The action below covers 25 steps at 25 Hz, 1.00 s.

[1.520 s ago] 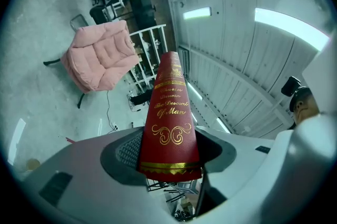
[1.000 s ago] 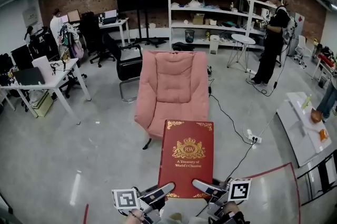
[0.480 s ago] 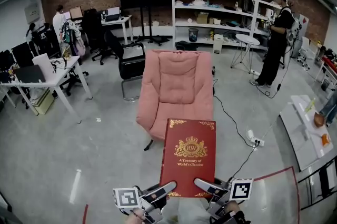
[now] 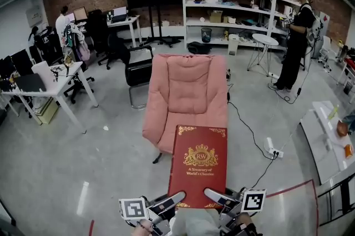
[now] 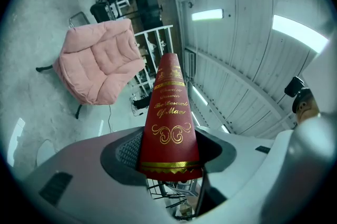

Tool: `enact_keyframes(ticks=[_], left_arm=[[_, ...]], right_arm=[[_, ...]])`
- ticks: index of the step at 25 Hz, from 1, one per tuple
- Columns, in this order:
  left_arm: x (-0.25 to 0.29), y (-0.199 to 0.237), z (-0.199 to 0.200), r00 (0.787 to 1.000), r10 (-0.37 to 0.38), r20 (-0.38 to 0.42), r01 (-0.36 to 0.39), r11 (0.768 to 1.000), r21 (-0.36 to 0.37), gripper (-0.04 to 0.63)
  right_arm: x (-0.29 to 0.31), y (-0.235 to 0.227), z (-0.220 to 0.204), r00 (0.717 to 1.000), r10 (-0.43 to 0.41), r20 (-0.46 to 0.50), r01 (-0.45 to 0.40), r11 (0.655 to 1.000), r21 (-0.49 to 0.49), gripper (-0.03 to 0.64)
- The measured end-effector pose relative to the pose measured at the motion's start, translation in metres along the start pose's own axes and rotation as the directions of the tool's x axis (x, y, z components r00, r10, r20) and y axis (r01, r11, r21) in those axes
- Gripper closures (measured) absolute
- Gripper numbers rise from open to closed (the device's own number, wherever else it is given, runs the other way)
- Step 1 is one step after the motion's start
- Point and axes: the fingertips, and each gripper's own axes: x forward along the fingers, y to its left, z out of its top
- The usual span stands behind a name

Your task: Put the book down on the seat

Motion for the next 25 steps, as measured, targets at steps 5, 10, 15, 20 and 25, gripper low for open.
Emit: enact_keyframes(ticks=[5,10,15,20,25], left_arm=[[0.031,0.013,0.024,1.000,0.010,0.012,-0.010,1.000,-0.011,0.350],[0.063,0.027,0.049,1.000,0.014,0.021,-0.014,1.000,-0.011,0.350],[0.095,0.037,0.069,0.999,0.025,0.033,-0.024,0.999,-0.031,0.350],[0.119,0.045,0.089,0.998,0.040,0.052,-0.038,0.999,-0.037,0.350],[0.130,0.058,0.109,0.994,0.060,0.086,-0.057,0.998,-0.034,0.350]], right_arm=[[0.010,-0.022,0.034,1.000,0.005,-0.008,-0.004,1.000,0.006,0.319],[0.020,-0.050,0.067,1.000,0.000,-0.027,0.000,1.000,0.010,0.319],[0.026,-0.072,0.100,0.999,0.004,-0.038,-0.002,0.999,0.033,0.319],[0.034,-0.091,0.127,0.998,0.009,-0.065,-0.006,0.999,0.043,0.319],[0.049,-0.113,0.141,0.994,0.014,-0.112,-0.008,0.999,0.052,0.319]])
